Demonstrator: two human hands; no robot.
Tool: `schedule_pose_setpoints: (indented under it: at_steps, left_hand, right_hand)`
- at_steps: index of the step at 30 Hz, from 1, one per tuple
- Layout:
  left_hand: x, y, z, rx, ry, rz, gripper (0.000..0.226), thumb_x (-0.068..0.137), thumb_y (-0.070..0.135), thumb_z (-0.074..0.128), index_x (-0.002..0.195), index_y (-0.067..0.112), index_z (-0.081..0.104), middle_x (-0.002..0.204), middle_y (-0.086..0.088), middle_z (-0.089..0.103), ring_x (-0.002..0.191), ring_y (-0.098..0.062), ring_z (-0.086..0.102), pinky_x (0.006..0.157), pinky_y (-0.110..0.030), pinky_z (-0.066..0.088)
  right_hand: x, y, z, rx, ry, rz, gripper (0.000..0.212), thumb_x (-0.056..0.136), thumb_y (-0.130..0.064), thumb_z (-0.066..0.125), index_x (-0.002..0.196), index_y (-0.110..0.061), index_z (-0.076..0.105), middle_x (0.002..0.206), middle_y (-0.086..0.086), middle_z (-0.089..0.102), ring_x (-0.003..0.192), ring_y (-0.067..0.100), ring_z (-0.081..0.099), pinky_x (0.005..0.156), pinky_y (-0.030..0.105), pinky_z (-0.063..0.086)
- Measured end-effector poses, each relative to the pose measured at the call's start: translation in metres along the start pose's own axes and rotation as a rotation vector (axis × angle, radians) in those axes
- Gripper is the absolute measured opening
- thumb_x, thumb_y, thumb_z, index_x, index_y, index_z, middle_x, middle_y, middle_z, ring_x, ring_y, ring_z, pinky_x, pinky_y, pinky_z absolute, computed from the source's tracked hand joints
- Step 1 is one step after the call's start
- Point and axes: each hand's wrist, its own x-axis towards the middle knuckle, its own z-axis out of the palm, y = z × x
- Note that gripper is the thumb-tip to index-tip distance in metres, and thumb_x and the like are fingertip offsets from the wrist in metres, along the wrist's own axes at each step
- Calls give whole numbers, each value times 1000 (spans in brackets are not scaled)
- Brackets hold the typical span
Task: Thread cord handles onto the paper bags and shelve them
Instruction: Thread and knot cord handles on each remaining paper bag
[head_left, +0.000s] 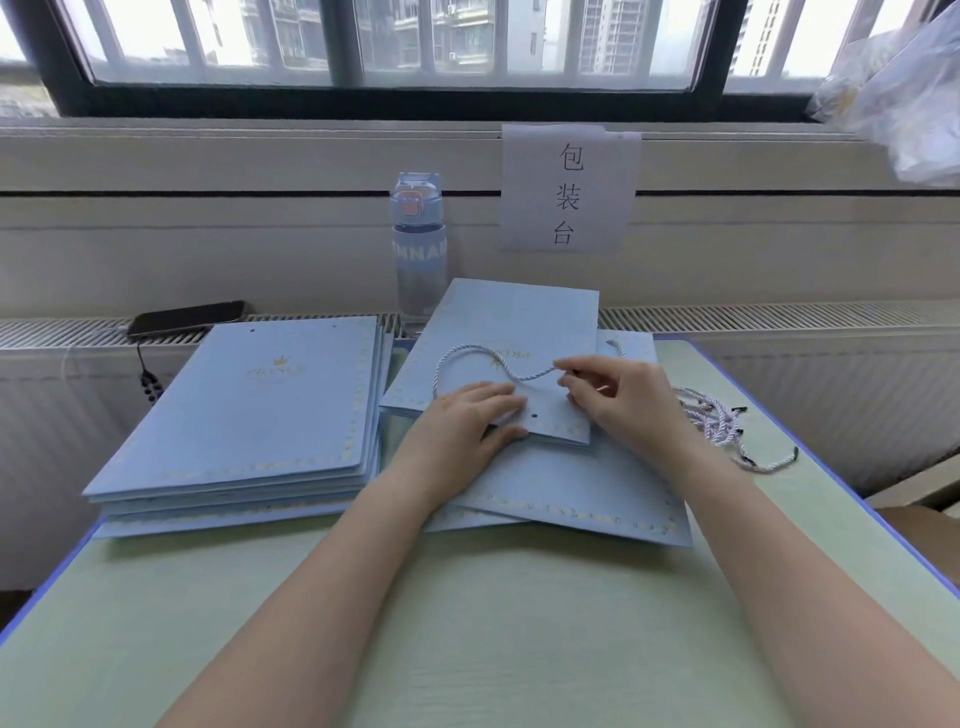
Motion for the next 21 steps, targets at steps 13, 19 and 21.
schedule_pose_setpoints:
  at_steps: [13,19,21]
  left_hand:
    - [-1,11,-5,259,346,279,32,95,29,46,76,13,66,61,5,64,48,-16,58,36,-23,38]
    - [0,15,0,198,252,347,29,79,20,44,83,13,72,63,2,67,43,-22,57,37,-18,38]
    - [0,11,0,161,223,320,33,74,20,43,86,14,73,70,2,70,49,-22,61,41,-18,42]
  right_hand:
    - [-3,-10,0,216,-65,11,23,88,-10,64,88,-32,68,76,-14,72,79,4,68,76,15,52]
    - [-2,-11,-3,177,-98,53,11,88,-15,65,81,-18,57,74,-8,73,66,3,64,63,10,45]
    - [-1,-11,-4,146,-111,67,12,84,-15,70,76,-17,61,71,-8,71,61,-1,61,61,7,43]
